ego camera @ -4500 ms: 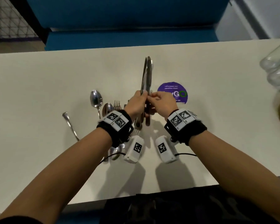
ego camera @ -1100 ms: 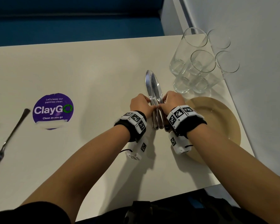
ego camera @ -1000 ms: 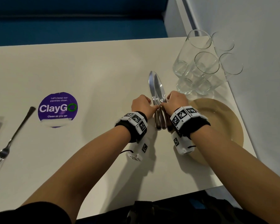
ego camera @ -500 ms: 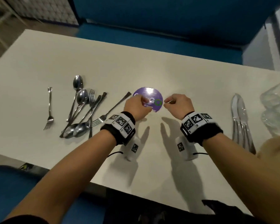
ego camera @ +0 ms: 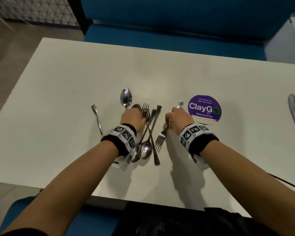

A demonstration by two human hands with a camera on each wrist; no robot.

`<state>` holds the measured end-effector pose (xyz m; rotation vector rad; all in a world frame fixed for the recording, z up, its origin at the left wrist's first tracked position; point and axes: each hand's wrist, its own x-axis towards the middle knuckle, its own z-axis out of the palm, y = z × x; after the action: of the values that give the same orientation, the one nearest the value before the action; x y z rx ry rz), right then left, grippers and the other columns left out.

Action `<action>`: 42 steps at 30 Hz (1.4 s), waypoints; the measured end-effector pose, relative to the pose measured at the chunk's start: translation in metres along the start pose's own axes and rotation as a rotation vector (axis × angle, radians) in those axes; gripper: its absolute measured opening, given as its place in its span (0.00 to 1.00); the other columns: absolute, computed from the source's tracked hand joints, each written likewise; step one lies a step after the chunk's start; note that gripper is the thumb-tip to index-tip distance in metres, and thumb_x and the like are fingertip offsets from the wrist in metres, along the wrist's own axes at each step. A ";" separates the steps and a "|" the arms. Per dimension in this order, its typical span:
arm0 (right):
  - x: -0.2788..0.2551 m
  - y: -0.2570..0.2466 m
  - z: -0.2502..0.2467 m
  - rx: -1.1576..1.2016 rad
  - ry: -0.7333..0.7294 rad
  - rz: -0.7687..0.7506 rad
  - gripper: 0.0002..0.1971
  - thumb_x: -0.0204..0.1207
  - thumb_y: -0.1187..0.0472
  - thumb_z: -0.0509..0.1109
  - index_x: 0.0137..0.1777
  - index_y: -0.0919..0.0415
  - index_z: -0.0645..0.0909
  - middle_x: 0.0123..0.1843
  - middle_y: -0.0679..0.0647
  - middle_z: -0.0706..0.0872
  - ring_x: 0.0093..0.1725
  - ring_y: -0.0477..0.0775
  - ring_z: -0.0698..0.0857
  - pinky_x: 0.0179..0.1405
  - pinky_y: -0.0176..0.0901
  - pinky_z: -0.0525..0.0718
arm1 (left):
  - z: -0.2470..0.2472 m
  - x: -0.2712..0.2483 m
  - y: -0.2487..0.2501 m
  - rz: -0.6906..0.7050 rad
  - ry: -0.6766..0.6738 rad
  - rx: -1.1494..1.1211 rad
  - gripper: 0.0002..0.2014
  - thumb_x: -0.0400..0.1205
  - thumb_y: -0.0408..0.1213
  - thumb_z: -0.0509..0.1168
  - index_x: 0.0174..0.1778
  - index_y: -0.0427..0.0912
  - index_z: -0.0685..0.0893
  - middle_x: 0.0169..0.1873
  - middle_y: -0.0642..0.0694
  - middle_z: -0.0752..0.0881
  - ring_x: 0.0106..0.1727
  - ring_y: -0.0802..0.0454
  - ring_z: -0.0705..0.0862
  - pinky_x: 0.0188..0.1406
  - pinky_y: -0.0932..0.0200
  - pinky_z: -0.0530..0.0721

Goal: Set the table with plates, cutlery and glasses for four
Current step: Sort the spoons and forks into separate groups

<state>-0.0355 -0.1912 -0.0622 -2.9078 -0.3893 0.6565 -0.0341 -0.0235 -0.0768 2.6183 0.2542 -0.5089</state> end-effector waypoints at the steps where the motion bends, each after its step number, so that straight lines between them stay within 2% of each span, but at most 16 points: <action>1: 0.001 -0.002 -0.001 -0.032 -0.002 -0.006 0.11 0.77 0.63 0.70 0.58 0.60 0.83 0.58 0.58 0.77 0.62 0.59 0.77 0.56 0.49 0.80 | 0.001 0.004 0.000 -0.004 -0.018 0.015 0.13 0.79 0.43 0.68 0.52 0.37 0.82 0.48 0.41 0.86 0.51 0.44 0.85 0.48 0.54 0.82; 5: 0.006 -0.003 -0.007 -0.186 -0.048 -0.129 0.10 0.79 0.61 0.67 0.58 0.61 0.83 0.57 0.58 0.80 0.61 0.58 0.75 0.58 0.49 0.78 | 0.002 0.014 0.003 -0.029 -0.062 -0.021 0.17 0.75 0.47 0.74 0.50 0.37 0.82 0.45 0.41 0.86 0.48 0.43 0.86 0.50 0.50 0.87; 8: 0.010 0.002 -0.017 -0.155 -0.049 -0.177 0.07 0.79 0.65 0.66 0.54 0.62 0.83 0.52 0.57 0.84 0.58 0.56 0.79 0.52 0.46 0.77 | -0.004 0.016 0.002 -0.002 -0.080 -0.021 0.15 0.77 0.47 0.71 0.45 0.37 0.85 0.40 0.43 0.87 0.44 0.46 0.87 0.45 0.54 0.86; 11: 0.014 0.010 -0.029 0.097 0.117 -0.042 0.04 0.76 0.67 0.69 0.49 0.61 0.84 0.48 0.57 0.86 0.52 0.58 0.83 0.46 0.44 0.77 | -0.017 0.013 -0.004 0.049 -0.057 -0.096 0.11 0.80 0.44 0.68 0.44 0.39 0.88 0.34 0.49 0.85 0.40 0.52 0.85 0.38 0.63 0.81; 13: 0.015 0.010 -0.040 0.359 0.254 0.072 0.05 0.74 0.64 0.73 0.48 0.60 0.84 0.46 0.54 0.87 0.47 0.54 0.83 0.49 0.42 0.79 | -0.026 0.008 -0.007 0.090 -0.101 -0.280 0.09 0.79 0.42 0.70 0.52 0.44 0.87 0.41 0.51 0.87 0.43 0.57 0.85 0.39 0.70 0.79; 14: 0.015 0.007 -0.044 0.493 0.296 0.103 0.05 0.72 0.63 0.75 0.47 0.59 0.84 0.43 0.53 0.87 0.45 0.52 0.83 0.49 0.40 0.79 | -0.028 0.006 -0.007 0.114 -0.149 -0.382 0.13 0.77 0.43 0.71 0.57 0.46 0.85 0.45 0.52 0.88 0.45 0.59 0.86 0.40 0.71 0.80; 16: 0.017 -0.009 -0.048 0.742 0.289 0.101 0.06 0.70 0.62 0.77 0.41 0.55 0.82 0.38 0.50 0.85 0.43 0.53 0.85 0.48 0.41 0.82 | -0.030 -0.001 0.000 0.186 -0.250 -0.476 0.20 0.78 0.48 0.69 0.65 0.46 0.81 0.51 0.51 0.88 0.49 0.57 0.87 0.47 0.66 0.82; 18: 0.020 -0.027 -0.044 0.920 0.234 0.082 0.11 0.69 0.62 0.78 0.36 0.50 0.78 0.36 0.50 0.85 0.44 0.57 0.88 0.50 0.47 0.86 | -0.028 -0.008 0.012 0.250 -0.303 -0.500 0.16 0.84 0.44 0.61 0.64 0.40 0.80 0.53 0.43 0.89 0.48 0.51 0.87 0.53 0.56 0.85; 20: 0.023 -0.037 -0.035 1.008 0.241 0.110 0.09 0.69 0.62 0.78 0.37 0.50 0.79 0.36 0.52 0.86 0.41 0.55 0.88 0.47 0.44 0.86 | -0.026 -0.015 0.020 0.203 -0.336 -0.609 0.13 0.88 0.34 0.51 0.57 0.33 0.79 0.42 0.36 0.89 0.36 0.51 0.86 0.41 0.59 0.86; 22: 0.023 -0.040 -0.029 1.040 0.268 0.141 0.05 0.72 0.64 0.75 0.42 0.54 0.82 0.36 0.53 0.86 0.36 0.51 0.87 0.41 0.38 0.85 | -0.022 -0.020 0.018 0.124 -0.325 -0.683 0.13 0.89 0.33 0.48 0.54 0.34 0.77 0.30 0.40 0.84 0.22 0.59 0.81 0.25 0.67 0.80; 24: 0.021 -0.037 -0.023 0.793 0.251 0.098 0.09 0.73 0.68 0.70 0.50 0.57 0.84 0.43 0.55 0.87 0.43 0.53 0.87 0.46 0.39 0.85 | -0.019 -0.021 0.008 0.077 -0.258 -0.643 0.15 0.89 0.35 0.48 0.54 0.34 0.79 0.29 0.45 0.80 0.21 0.62 0.77 0.21 0.71 0.75; 27: 0.015 -0.037 -0.012 0.187 0.072 -0.187 0.16 0.73 0.71 0.67 0.59 0.59 0.83 0.57 0.58 0.82 0.59 0.58 0.80 0.59 0.47 0.80 | -0.017 -0.022 -0.010 0.061 -0.163 -0.545 0.14 0.88 0.35 0.50 0.55 0.39 0.82 0.36 0.49 0.78 0.31 0.57 0.76 0.34 0.63 0.75; 30: 0.013 -0.041 0.001 -0.136 -0.035 -0.387 0.17 0.75 0.68 0.67 0.62 0.55 0.81 0.61 0.56 0.77 0.63 0.57 0.73 0.57 0.45 0.74 | -0.017 -0.022 -0.022 0.010 -0.126 -0.608 0.14 0.89 0.38 0.50 0.54 0.40 0.81 0.35 0.48 0.77 0.29 0.55 0.80 0.33 0.57 0.81; 33: 0.014 -0.042 0.002 -0.267 -0.027 -0.418 0.13 0.78 0.64 0.65 0.62 0.57 0.80 0.62 0.56 0.77 0.64 0.58 0.72 0.57 0.47 0.72 | -0.020 -0.022 -0.028 0.001 -0.059 -0.614 0.15 0.89 0.38 0.49 0.54 0.39 0.82 0.30 0.49 0.77 0.29 0.55 0.76 0.31 0.62 0.78; 37: 0.017 -0.043 0.004 -0.367 -0.100 -0.488 0.13 0.80 0.67 0.62 0.62 0.60 0.78 0.60 0.56 0.80 0.64 0.58 0.73 0.59 0.49 0.75 | -0.022 -0.022 -0.034 -0.003 -0.003 -0.596 0.15 0.89 0.39 0.48 0.53 0.43 0.81 0.30 0.50 0.77 0.29 0.57 0.74 0.21 0.70 0.72; 42: 0.013 -0.034 0.005 -0.254 -0.145 -0.459 0.12 0.75 0.75 0.61 0.56 0.63 0.77 0.54 0.59 0.82 0.56 0.60 0.80 0.50 0.50 0.78 | -0.027 -0.021 -0.039 -0.045 0.045 -0.622 0.16 0.89 0.40 0.47 0.54 0.44 0.81 0.31 0.49 0.77 0.29 0.57 0.74 0.22 0.70 0.71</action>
<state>-0.0338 -0.1549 -0.0656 -2.8348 -1.1910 0.7852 -0.0549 0.0212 -0.0622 2.0224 0.4119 -0.3177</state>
